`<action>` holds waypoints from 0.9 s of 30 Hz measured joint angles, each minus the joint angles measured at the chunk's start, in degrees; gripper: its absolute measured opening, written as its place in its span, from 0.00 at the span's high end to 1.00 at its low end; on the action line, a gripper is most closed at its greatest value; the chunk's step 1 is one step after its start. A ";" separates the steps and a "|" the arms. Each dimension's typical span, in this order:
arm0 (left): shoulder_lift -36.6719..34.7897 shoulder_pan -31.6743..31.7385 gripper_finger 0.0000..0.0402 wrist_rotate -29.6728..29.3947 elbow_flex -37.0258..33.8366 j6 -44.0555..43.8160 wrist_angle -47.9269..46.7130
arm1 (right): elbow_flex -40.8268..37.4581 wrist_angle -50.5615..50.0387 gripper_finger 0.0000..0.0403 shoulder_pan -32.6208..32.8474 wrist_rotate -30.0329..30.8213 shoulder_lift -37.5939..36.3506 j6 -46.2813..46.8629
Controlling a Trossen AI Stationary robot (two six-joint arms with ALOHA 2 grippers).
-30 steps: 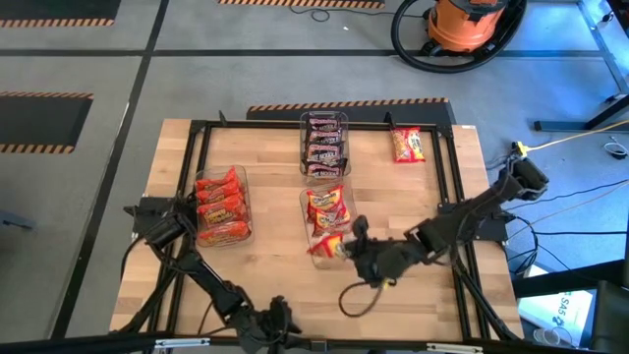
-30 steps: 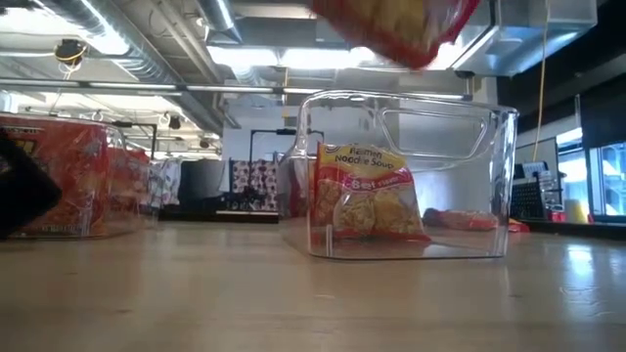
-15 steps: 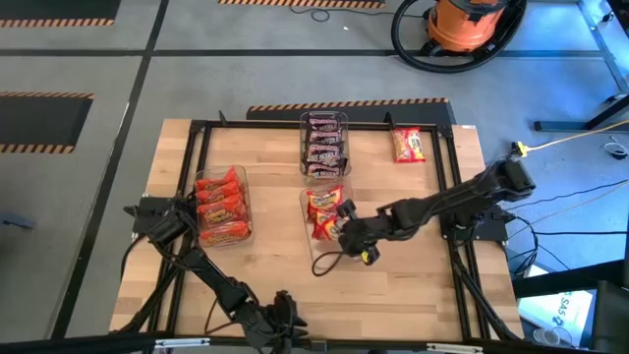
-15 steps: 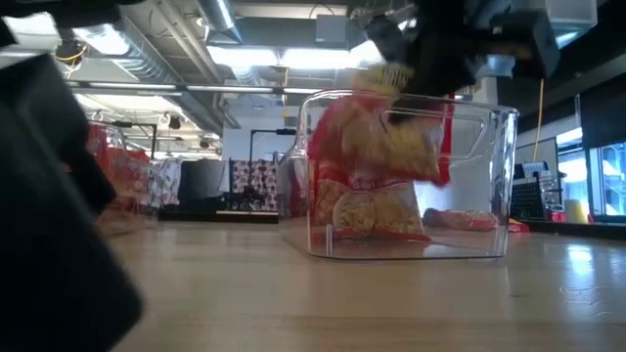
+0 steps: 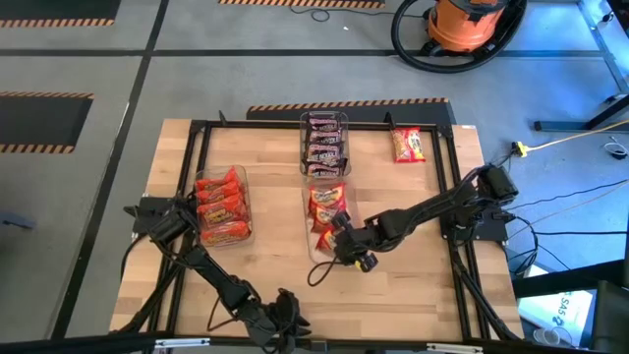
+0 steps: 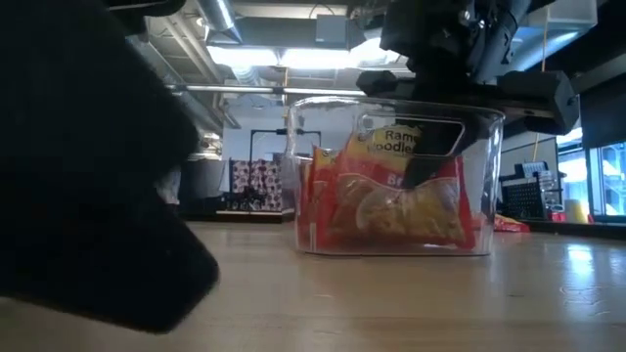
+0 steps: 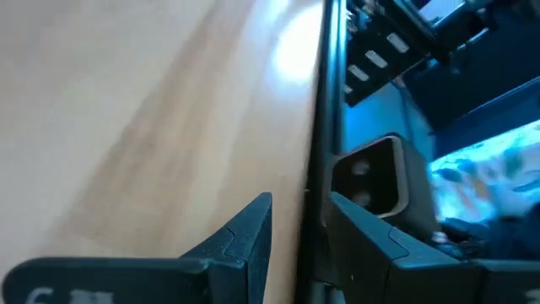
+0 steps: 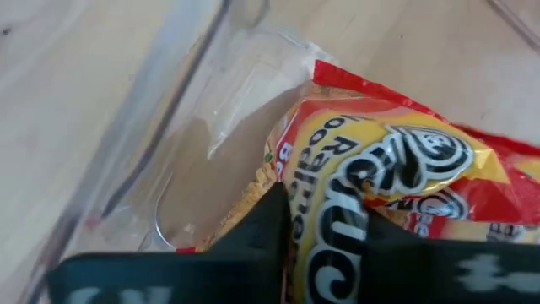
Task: Sort Maruchan noodles
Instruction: Put the red noodle pack into the right transparent bin
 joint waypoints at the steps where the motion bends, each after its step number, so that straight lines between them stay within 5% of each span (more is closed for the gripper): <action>1: 0.00 0.20 0.73 0.79 0.00 -0.91 0.62 | -0.01 0.02 0.85 -0.04 0.05 0.02 0.28; 7: -0.30 2.18 0.73 13.52 0.13 -1.84 1.32 | 1.02 0.22 0.60 0.02 4.35 -0.40 0.67; 12: -3.66 4.67 0.73 24.93 -0.04 3.16 -3.50 | 7.82 -11.04 0.46 -0.09 7.37 -1.78 2.90; 15: -7.93 6.10 0.73 26.48 0.15 7.05 -8.86 | 12.16 -19.99 0.43 -0.03 6.44 -4.36 6.96; 19: -13.21 8.24 0.73 23.41 -0.08 12.63 -21.59 | 13.13 -28.38 0.44 -0.02 8.77 -10.14 14.04; 23: -18.69 9.88 0.73 14.09 0.04 17.29 -30.18 | 8.39 -31.39 0.48 -0.07 14.43 -18.80 24.00; 27: -21.83 10.65 0.73 2.27 0.02 21.38 -34.51 | -3.24 -27.79 0.55 -2.08 30.03 -29.11 36.15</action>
